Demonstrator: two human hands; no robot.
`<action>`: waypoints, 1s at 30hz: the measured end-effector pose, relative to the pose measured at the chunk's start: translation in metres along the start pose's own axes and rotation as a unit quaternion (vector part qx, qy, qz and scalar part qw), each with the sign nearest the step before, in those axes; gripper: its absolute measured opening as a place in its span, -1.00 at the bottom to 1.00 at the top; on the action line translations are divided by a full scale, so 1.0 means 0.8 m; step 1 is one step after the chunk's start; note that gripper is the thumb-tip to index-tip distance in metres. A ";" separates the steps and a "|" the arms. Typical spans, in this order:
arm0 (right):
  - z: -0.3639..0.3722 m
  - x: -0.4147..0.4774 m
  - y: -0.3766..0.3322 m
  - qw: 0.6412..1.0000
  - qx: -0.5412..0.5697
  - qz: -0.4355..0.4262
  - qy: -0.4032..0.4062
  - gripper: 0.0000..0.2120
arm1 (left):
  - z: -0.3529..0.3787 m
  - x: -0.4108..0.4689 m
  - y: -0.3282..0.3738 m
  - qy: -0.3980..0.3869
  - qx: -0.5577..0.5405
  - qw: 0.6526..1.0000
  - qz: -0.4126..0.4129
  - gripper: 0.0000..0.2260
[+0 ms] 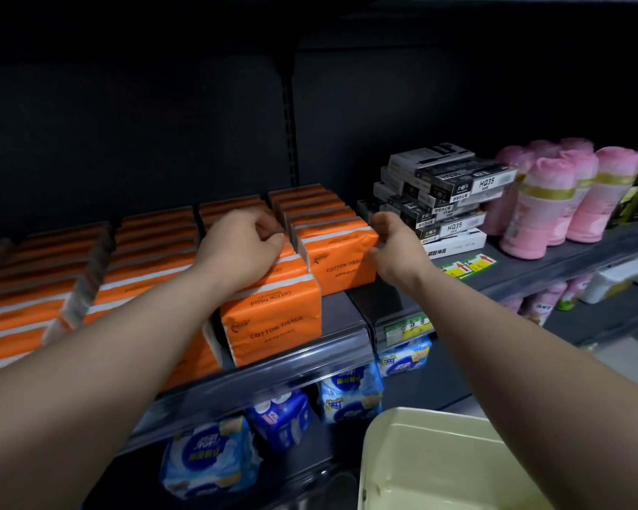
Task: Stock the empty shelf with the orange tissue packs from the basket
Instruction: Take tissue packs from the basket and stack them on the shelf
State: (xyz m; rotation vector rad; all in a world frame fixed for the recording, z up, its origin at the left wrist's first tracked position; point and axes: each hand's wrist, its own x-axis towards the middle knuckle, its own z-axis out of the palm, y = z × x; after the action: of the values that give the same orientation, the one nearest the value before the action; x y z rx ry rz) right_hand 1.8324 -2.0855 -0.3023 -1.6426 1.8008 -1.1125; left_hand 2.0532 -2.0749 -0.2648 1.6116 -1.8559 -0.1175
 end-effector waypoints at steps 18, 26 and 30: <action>-0.005 -0.176 -0.143 0.957 -0.168 -0.224 -0.071 -0.49 | -0.152 -0.151 0.006 -0.010 0.095 0.995 -0.009 -0.77; 0.068 -0.319 -0.224 0.936 -0.154 -0.270 -0.166 -0.50 | -0.267 -0.290 -0.080 -0.026 0.115 0.990 -0.073 -0.81; 0.122 -0.381 -0.260 0.925 -0.128 -0.284 -0.218 -0.52 | -0.318 -0.363 -0.140 -0.040 0.114 0.983 -0.137 -0.84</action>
State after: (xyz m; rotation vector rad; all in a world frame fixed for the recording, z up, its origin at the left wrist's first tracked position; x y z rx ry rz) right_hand 2.0885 -1.8078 -0.2464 -2.4384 1.2472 -0.6410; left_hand 2.2876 -1.7486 -0.2434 2.0441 -1.7478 -0.0941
